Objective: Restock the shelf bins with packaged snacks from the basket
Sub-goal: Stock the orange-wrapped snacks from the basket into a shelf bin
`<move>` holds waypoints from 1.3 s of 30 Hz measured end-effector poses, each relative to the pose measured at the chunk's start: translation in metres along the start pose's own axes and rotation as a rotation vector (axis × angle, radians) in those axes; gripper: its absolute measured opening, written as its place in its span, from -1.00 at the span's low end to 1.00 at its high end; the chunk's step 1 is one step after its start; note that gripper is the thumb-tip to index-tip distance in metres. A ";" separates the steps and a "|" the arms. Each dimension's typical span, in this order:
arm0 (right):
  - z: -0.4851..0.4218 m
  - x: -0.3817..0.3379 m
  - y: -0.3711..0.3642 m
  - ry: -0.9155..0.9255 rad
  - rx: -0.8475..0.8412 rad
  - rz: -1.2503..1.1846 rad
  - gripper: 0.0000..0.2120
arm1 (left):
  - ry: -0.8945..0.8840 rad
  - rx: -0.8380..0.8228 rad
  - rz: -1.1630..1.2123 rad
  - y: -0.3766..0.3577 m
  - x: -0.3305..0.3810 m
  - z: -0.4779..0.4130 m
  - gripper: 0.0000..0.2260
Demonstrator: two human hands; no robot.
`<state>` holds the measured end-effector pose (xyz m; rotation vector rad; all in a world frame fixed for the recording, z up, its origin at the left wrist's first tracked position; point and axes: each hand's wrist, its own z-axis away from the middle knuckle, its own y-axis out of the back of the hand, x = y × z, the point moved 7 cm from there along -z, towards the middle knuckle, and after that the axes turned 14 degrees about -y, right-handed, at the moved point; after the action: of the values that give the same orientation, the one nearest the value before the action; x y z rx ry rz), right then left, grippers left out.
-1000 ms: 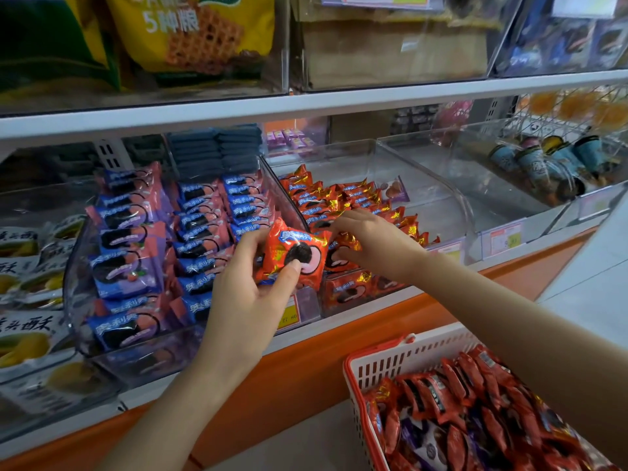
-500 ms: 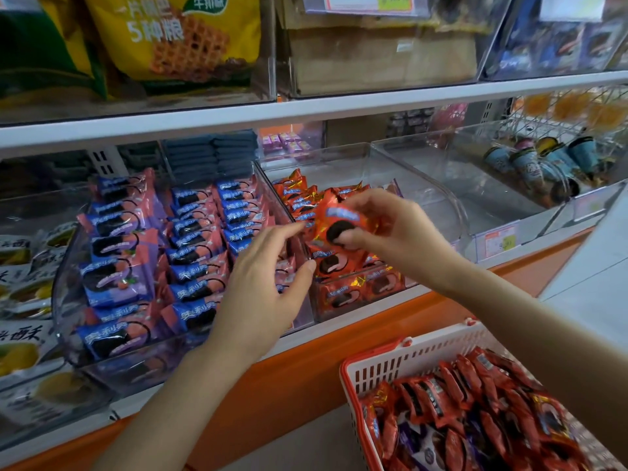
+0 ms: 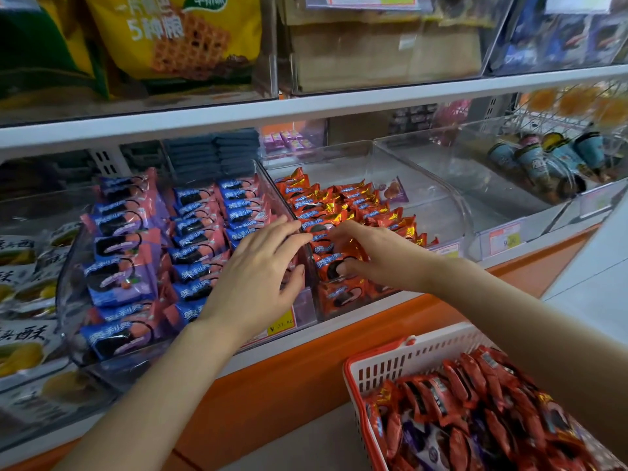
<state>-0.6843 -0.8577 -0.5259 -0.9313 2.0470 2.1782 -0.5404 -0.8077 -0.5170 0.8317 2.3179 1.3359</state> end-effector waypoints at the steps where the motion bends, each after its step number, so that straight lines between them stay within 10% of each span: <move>1: 0.002 0.002 0.000 0.000 0.025 -0.004 -0.67 | -0.006 0.007 -0.012 0.000 0.001 0.000 -0.63; 21: 0.097 0.094 -0.002 0.165 0.632 0.223 -0.81 | -0.250 0.171 -0.075 -0.044 0.110 -0.016 -0.71; 39: 0.156 0.280 -0.182 -0.476 -0.240 0.357 -0.48 | -0.179 -0.931 0.043 -0.319 0.168 0.055 -0.61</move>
<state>-0.9059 -0.7953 -0.8137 -0.0168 1.8496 2.5370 -0.7406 -0.7875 -0.8205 0.6291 1.2850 1.9806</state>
